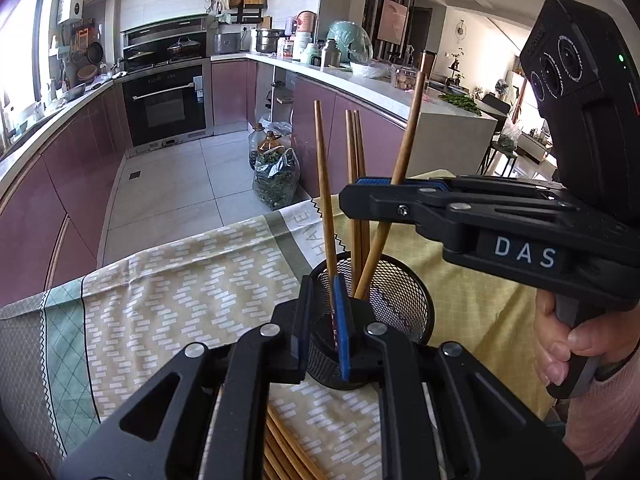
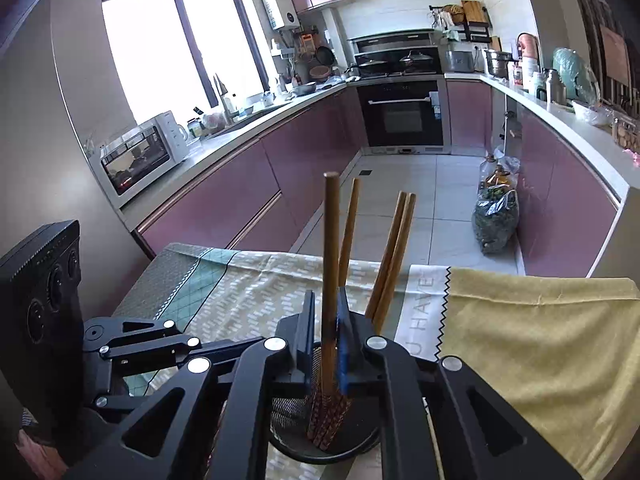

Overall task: Organize utensils
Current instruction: 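Lower the right gripper's chopstick into the mesh cup while the left gripper releases its chopstick there, then move both open grippers back over the remaining chopsticks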

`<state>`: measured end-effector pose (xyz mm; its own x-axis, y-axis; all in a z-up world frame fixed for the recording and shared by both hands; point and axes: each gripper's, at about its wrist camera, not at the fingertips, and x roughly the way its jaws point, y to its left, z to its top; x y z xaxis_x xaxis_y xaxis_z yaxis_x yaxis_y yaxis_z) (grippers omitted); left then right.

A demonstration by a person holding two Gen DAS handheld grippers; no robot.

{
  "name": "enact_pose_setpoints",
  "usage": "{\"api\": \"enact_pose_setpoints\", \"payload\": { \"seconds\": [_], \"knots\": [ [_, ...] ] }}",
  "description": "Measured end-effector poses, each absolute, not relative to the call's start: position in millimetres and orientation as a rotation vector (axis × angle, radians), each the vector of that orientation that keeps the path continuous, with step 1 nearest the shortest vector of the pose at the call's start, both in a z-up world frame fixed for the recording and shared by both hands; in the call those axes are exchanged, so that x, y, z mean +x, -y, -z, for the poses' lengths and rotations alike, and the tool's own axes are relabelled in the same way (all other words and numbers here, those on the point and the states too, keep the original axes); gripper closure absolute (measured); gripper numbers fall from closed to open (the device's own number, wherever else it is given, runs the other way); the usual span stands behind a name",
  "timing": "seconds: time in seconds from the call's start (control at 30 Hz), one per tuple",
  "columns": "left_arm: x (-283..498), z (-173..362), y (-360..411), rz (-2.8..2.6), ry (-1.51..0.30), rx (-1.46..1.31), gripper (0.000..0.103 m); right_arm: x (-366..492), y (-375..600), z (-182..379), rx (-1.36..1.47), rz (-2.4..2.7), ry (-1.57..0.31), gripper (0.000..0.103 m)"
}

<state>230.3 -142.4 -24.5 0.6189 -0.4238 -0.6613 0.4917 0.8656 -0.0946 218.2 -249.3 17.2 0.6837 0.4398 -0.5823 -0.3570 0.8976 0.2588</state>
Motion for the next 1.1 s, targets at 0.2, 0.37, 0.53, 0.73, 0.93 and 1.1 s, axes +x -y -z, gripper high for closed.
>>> {"api": "enact_pose_setpoints", "payload": {
  "seconds": [0.2, 0.37, 0.53, 0.73, 0.93, 1.1],
  "knots": [
    [216, 24, 127, 0.48, -0.682, 0.086, 0.075, 198, 257, -30, 0.121, -0.393, -0.557, 0.06],
    [196, 36, 102, 0.422, -0.67, 0.096, 0.07, 174, 264, -37, 0.101, -0.386, -0.5, 0.058],
    [175, 64, 73, 0.376, -0.73, 0.127, 0.068, 136, 248, -25, 0.046, -0.543, -0.519, 0.057],
    [157, 107, 51, 0.365, -0.84, 0.148, 0.068, 126, 208, 31, 0.011, -0.628, -0.699, 0.057],
    [141, 129, 41, 0.377, -0.882, 0.144, 0.068, 132, 185, 85, 0.038, -0.62, -0.855, 0.059],
    [136, 134, 45, 0.385, -0.895, 0.144, 0.068, 128, 175, 104, 0.036, -0.596, -0.906, 0.061]
  ]
}}
